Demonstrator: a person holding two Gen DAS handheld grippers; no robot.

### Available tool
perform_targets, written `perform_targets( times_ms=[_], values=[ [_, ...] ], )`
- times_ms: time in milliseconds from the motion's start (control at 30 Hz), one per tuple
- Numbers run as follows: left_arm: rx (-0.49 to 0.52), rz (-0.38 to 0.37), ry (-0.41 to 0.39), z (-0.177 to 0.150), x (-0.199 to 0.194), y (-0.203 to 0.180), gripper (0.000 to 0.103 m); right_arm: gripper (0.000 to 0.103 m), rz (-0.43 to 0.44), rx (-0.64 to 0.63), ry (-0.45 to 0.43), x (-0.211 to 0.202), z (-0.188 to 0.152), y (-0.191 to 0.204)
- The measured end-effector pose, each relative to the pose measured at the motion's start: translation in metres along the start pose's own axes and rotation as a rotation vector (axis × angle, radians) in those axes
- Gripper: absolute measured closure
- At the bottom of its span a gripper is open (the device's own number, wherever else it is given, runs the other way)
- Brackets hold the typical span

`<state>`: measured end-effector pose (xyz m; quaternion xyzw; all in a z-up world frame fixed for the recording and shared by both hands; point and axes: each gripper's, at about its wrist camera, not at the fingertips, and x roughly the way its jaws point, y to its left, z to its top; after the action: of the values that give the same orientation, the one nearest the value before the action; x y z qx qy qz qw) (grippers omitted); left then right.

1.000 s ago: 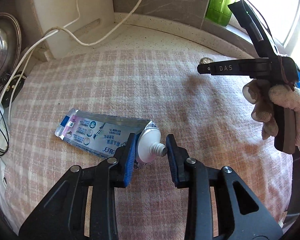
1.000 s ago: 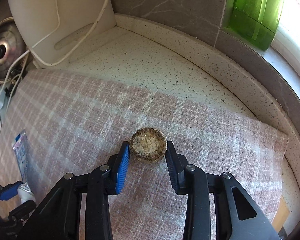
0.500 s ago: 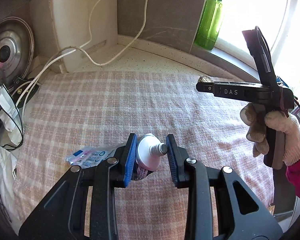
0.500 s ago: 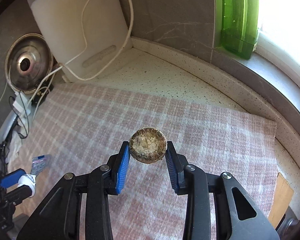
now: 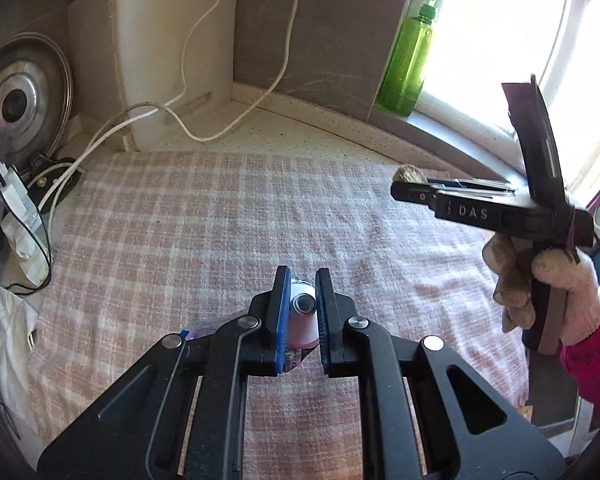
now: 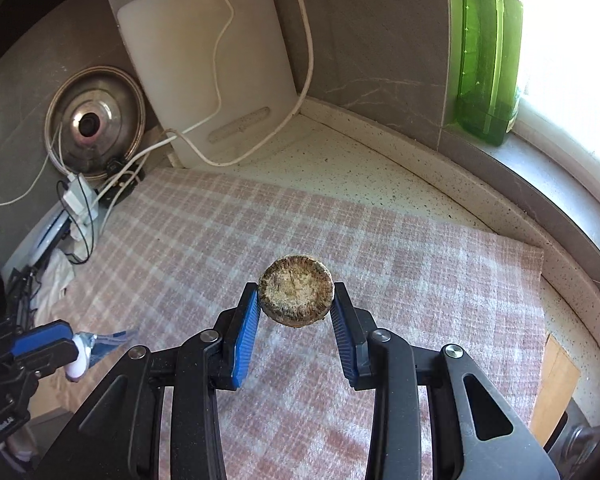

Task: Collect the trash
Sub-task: 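Carry the toothpaste tube and round lid down over the blue wastebasket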

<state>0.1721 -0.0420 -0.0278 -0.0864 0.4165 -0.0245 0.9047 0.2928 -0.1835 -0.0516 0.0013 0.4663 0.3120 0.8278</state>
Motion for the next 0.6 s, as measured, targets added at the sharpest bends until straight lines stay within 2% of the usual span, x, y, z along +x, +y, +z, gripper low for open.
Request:
perform_targets(
  times_ms=[100,167,400,600],
  values=[
    [-0.013,-0.011,0.004,0.001,0.0,0.002,0.092,0.069,0.0,0.01,0.005,-0.002,-0.005,-0.006],
    [0.004,0.007,0.0,0.002,-0.001,-0.001,0.092,0.069,-0.001,0.014,0.005,-0.005,-0.007,-0.01],
    [-0.032,0.012,-0.072,0.018,-0.024,0.002,0.093,0.069,0.001,0.031,-0.006,-0.011,-0.006,-0.02],
    [-0.041,0.017,-0.103,0.026,-0.045,0.007,0.093,0.069,0.019,0.019,-0.02,-0.023,-0.005,-0.018]
  ],
)
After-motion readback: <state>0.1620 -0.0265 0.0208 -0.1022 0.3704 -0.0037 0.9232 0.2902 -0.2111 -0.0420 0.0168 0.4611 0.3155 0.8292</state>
